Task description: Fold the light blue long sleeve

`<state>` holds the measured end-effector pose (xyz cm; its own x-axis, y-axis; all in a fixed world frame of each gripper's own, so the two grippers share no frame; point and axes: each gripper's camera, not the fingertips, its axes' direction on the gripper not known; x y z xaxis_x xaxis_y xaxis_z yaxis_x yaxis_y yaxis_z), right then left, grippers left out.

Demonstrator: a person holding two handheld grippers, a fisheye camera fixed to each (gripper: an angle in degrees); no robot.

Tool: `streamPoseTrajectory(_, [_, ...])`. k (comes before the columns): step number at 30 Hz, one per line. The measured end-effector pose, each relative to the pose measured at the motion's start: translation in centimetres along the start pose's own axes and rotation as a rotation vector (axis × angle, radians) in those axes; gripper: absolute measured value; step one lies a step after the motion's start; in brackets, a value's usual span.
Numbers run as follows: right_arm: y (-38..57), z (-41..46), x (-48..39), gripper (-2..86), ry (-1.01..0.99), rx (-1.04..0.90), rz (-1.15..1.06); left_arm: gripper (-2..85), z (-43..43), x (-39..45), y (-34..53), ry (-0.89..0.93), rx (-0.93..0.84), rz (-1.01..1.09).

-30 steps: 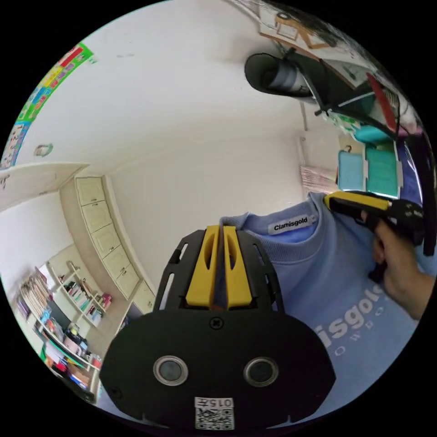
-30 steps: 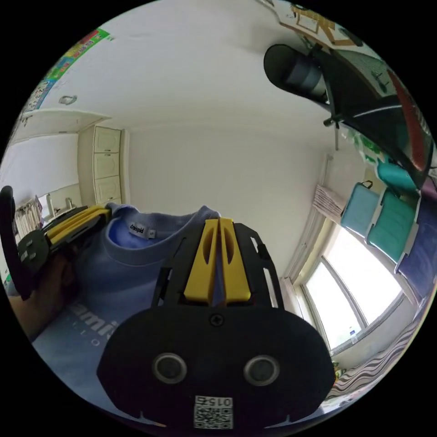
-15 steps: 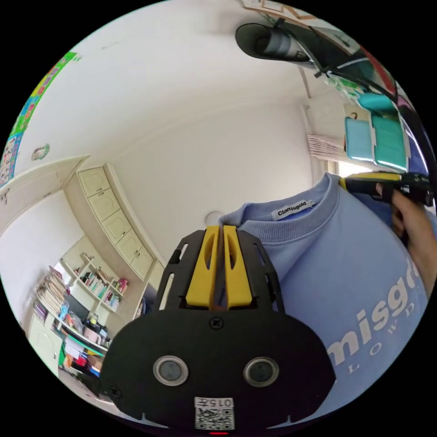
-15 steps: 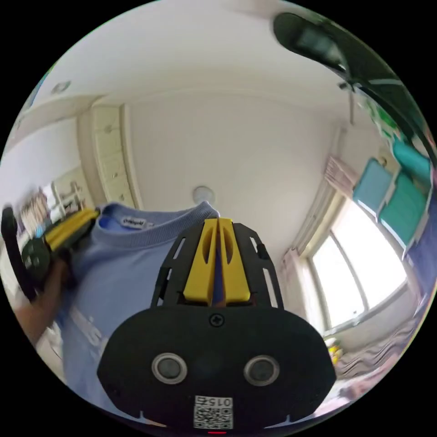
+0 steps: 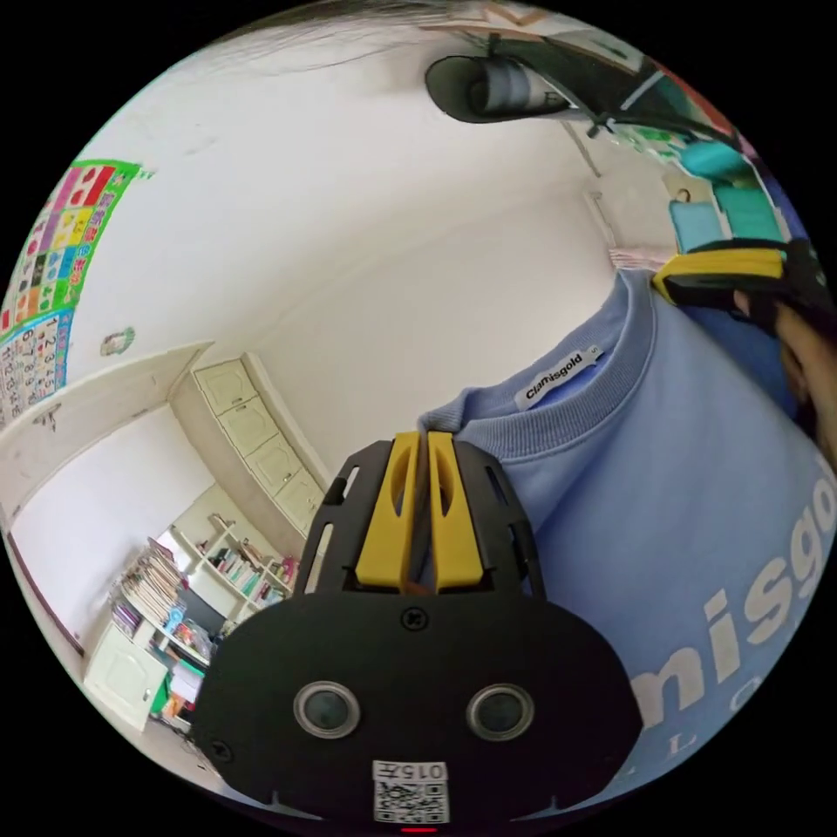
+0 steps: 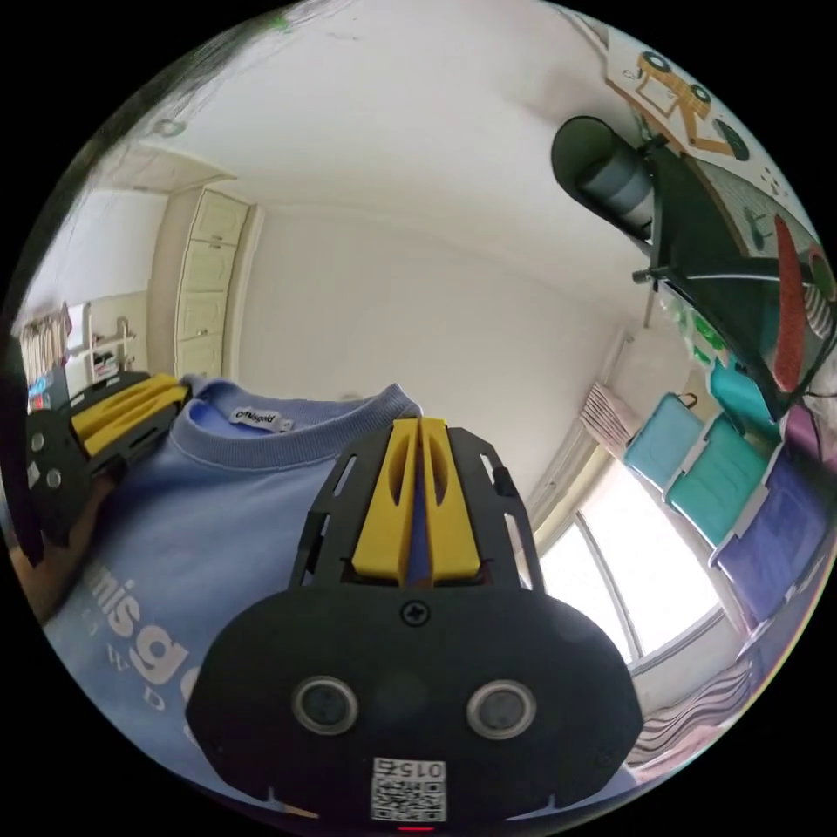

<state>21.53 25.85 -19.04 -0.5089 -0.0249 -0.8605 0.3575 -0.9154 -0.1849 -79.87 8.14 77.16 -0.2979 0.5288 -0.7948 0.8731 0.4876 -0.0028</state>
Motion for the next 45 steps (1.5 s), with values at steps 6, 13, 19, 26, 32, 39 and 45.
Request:
streamPoseTrajectory(6, [9.5, 6.8, -3.4, -0.5, -0.036, -0.087, -0.178, 0.8, 5.7, 7.3, 8.4, 0.096, -0.043, 0.175])
streamPoseTrajectory(13, [27.9, 20.1, -9.2, -0.5, -0.205, -0.462, -0.265, 1.2, 15.0, 20.6, 27.8, 0.323, -0.239, 0.321])
streamPoseTrajectory(19, [51.6, 26.3, -19.8, -0.6, -0.385, -0.895, -0.555, 3.4, 21.8, 32.6, 52.8, 0.722, -0.876, 0.424])
streamPoseTrajectory(26, [74.7, 19.5, -28.6, -0.7, -0.770, -1.545, -0.760, 5.5, 18.0, 36.4, 79.4, 0.993, -1.593, 0.647])
streamPoseTrajectory(32, [72.8, 22.7, -23.6, -0.5, -0.758, -1.560, -0.641, 5.7, 25.4, 30.3, 80.8, 0.948, -1.745, 0.463])
streamPoseTrajectory(39, [60.6, 26.9, -10.5, -1.0, -0.842, -1.628, -0.336, 6.3, 29.8, 16.4, 69.5, 1.249, -1.816, -0.044])
streamPoseTrajectory(45, [48.2, 23.0, 1.9, -0.5, -1.098, -1.720, 0.099, 7.2, 24.1, 1.9, 58.7, 1.333, -1.819, -0.122])
